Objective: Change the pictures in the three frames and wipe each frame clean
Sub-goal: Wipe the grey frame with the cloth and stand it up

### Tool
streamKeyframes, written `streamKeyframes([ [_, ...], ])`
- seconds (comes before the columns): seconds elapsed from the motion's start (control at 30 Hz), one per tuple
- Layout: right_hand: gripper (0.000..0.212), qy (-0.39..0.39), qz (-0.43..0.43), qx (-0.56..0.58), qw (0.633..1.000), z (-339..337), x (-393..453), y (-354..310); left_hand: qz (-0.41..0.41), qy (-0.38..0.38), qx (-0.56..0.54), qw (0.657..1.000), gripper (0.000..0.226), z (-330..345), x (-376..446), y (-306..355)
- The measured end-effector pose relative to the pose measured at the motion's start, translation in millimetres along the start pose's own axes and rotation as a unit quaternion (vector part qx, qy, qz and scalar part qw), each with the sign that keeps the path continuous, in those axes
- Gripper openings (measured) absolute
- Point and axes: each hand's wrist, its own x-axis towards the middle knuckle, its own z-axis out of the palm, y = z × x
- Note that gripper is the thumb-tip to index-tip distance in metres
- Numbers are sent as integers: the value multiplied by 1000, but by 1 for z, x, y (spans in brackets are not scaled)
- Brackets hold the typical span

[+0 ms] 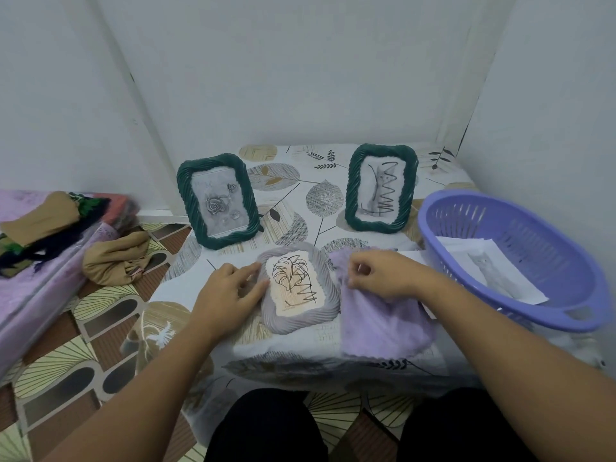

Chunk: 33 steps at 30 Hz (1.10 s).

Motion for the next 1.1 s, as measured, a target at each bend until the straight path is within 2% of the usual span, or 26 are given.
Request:
streamKeyframes([
  [0.1,10,71,-27,154,985,-10,0,-6,3,13,17,1000,53,5,-2,-2],
  [0.27,5,134,-108,272,947,3,25,-33,9,19,20,1000,61,7,-3,-7],
  [0.37,7,122,-108,236,958,29,48,-50,8,23,23,999,66,7,-2,-9],
  [0.47,10,83,-132,151,976,51,61,-54,3,23,9,1000,69,6,-2,-9],
  [0.6,23,69,-150,73,984,51,64,-45,-1,24,-8,1000,68,5,-1,-10],
  [0.7,18,79,-154,87,981,46,63,-34,-5,26,-14,1000,63,6,0,-10],
  [0.87,55,54,-182,-43,981,61,74,-28,-1,24,-5,1000,61,6,1,-10],
  [1.0,44,82,-186,-41,978,66,72,-25,-9,14,-16,1000,68,6,1,-12],
  [1.1,38,90,-195,-39,976,65,72,-21,-11,2,-25,1000,64,6,2,-14],
])
